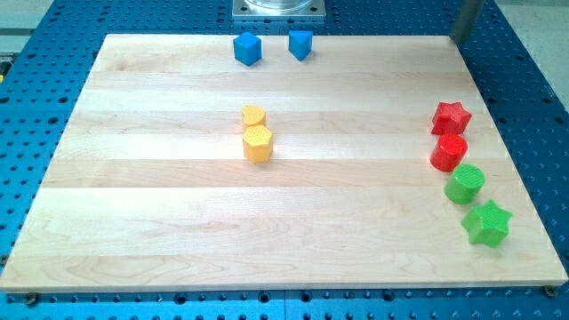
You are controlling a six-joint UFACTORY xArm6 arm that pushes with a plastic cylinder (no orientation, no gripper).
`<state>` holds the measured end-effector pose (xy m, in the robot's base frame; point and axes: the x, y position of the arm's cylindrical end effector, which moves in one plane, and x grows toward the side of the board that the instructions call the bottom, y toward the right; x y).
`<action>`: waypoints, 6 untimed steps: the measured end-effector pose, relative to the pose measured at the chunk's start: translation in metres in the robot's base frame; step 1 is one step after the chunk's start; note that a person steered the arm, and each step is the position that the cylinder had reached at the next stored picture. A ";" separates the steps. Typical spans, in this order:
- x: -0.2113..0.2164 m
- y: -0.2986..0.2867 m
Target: Slide the triangle into the cube
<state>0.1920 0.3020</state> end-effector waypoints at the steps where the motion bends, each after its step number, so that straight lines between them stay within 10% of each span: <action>1: 0.000 -0.070; 6: 0.104 -0.357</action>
